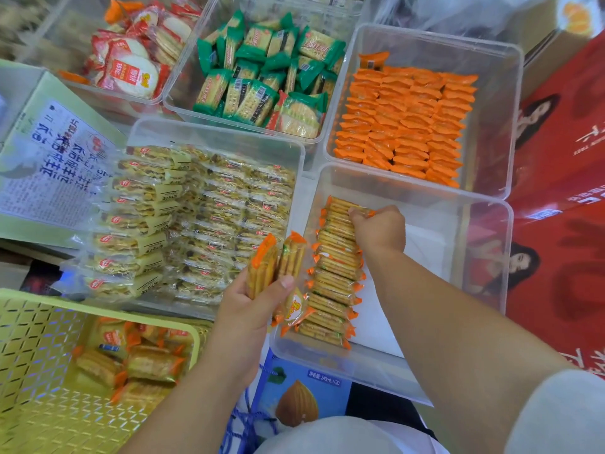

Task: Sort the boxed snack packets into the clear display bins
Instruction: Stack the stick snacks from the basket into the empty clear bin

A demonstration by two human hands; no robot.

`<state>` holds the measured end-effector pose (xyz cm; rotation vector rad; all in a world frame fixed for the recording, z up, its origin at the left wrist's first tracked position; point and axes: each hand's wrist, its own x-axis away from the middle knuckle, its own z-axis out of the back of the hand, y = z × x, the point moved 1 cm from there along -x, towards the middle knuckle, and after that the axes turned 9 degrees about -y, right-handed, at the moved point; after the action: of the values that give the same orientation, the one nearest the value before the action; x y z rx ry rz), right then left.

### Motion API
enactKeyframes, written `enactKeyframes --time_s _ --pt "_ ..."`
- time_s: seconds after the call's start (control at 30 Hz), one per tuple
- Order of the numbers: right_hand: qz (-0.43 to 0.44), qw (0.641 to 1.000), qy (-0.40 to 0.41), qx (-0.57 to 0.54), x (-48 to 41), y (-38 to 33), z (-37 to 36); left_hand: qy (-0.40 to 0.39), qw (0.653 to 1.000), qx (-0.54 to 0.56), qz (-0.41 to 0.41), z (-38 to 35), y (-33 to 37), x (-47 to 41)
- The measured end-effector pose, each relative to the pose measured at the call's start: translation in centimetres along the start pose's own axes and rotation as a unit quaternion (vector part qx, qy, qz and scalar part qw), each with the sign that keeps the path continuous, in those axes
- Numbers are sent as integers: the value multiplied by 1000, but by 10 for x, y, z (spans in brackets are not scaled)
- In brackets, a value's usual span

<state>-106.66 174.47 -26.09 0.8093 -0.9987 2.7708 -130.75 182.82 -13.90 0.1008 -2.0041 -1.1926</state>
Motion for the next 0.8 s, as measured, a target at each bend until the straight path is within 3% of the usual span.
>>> enactKeyframes --time_s 0.1,0.17,0.23,0.3,0.37,0.47,0.8 --pt "34 998 45 41 15 -4 0 1 1000 1 0 0 -1 0" --pt "143 976 89 135 27 0 -3 0 1000 2 -2 0 -1 0" --pt "283 926 60 243 39 7 -9 -2 1000 3 -3 1 -1 -1" --pt "354 864 -18 358 41 16 -15 -3 1000 -2 -4 2 -2 -1" --pt "367 818 -62 438 37 25 -20 -6 1000 -3 -6 2 -4 -2" --pt "363 794 -74 483 34 27 -24 -13 1000 -4 -10 3 -5 -3" --pt "323 788 -131 508 30 20 -27 -12 1000 -1 -14 2 -6 -3"
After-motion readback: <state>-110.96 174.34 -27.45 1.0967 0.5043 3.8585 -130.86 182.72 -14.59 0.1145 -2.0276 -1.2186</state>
